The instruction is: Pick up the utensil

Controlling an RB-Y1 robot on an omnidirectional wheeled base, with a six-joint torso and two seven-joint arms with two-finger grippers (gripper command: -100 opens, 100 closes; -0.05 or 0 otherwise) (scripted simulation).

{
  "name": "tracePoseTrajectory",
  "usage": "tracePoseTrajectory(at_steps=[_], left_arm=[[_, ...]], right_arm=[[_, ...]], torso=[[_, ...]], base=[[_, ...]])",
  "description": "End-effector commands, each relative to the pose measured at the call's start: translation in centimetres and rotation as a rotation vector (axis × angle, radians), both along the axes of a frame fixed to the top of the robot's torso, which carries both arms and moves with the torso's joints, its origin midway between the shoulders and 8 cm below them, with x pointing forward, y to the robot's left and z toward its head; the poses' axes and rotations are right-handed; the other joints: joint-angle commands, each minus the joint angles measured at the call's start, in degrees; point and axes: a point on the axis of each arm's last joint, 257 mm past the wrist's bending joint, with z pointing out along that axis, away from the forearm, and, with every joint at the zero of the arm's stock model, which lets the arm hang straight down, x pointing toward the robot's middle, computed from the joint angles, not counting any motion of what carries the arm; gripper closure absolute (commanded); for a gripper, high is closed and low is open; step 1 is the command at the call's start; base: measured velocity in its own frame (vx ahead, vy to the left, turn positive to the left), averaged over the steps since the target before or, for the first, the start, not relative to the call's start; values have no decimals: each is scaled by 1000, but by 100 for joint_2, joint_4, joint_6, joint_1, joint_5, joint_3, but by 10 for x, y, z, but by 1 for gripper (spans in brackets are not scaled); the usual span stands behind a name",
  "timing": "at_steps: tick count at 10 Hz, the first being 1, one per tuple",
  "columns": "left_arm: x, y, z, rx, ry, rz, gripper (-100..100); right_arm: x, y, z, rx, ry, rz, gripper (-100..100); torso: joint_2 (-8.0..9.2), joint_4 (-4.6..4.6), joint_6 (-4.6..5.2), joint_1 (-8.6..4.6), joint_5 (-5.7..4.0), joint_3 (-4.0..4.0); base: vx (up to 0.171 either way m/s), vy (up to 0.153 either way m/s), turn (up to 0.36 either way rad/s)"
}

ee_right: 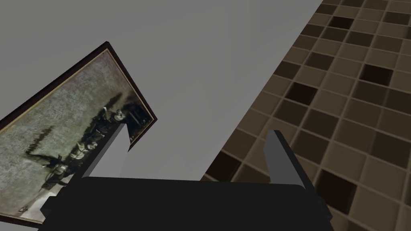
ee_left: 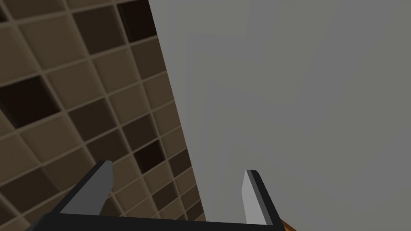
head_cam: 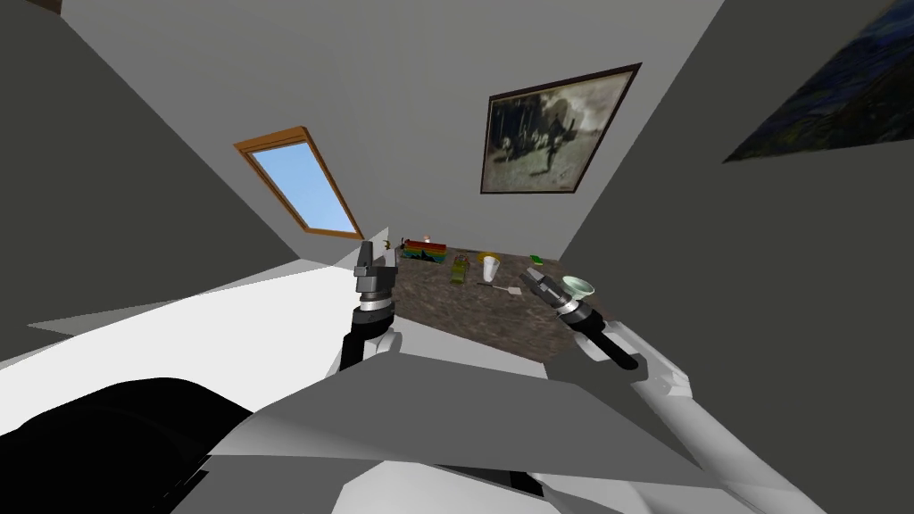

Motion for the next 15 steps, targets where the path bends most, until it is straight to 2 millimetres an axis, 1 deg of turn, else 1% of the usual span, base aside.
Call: tracePoseTrajectory(at_steps=[1,2,3,4,5,6,7,8,9,10,11,12,13,14,15], left_arm=[[0,0,0,0,0,0,0],[0,0,0,0,0,0,0],[0,0,0,0,0,0,0],[0,0,0,0,0,0,0],[0,0,0,0,0,0,0],[0,0,0,0,0,0,0],[0,0,0,0,0,0,0],[0,0,0,0,0,0,0],[0,0,0,0,0,0,0],[0,0,0,0,0,0,0],[0,0,0,0,0,0,0],[0,0,0,0,0,0,0],[0,0,0,0,0,0,0],[0,0,0,0,0,0,0],[0,0,0,0,0,0,0]], right_arm=[[4,-5,-14,-81,16,9,-100],[4,-6,-14,-94,17,10,-100],[7,-11,-28,-158,36,16,-100],[6,-13,-28,-171,37,17,-100],[8,-20,-44,-234,61,23,-100],[8,-22,-43,-248,61,23,-100],[7,-30,-60,-312,90,28,-100],[7,-32,-60,-325,91,29,-100],[6,-41,-78,-386,124,34,-100],[6,-45,-77,-402,125,34,-100],[2,-55,-96,-462,163,39,-100],[2,-59,-95,-478,164,39,-100],[-4,-71,-115,-537,206,43,-100],[-4,-74,-114,-552,206,43,-100],[-12,-88,-134,-613,252,48,-100]], torso=[[0,0,0,0,0,0],[-3,-1,-4,1,0,-2],[-2,-1,0,1,0,-1],[-6,-1,-4,2,0,-3],[-6,-1,0,0,0,-3],[-8,-2,-3,3,0,-5],[-7,-2,1,1,0,-4],[-11,-3,-2,2,0,-7],[-9,-2,0,1,0,-5],[-11,-3,-3,1,0,-6],[-10,-2,1,0,0,-6],[-12,-3,-3,3,0,-7],[-11,-3,2,2,0,-7],[-15,-3,-2,4,0,-9],[-15,-4,2,0,0,-9]], base=[[3,26,122],[5,22,92],[14,26,176],[13,19,103],[19,31,172],[19,21,82],[30,26,138],[23,20,98],[26,23,209],[24,17,94],[34,26,189],[31,21,80],[44,31,178],[42,16,82],[49,21,189]])
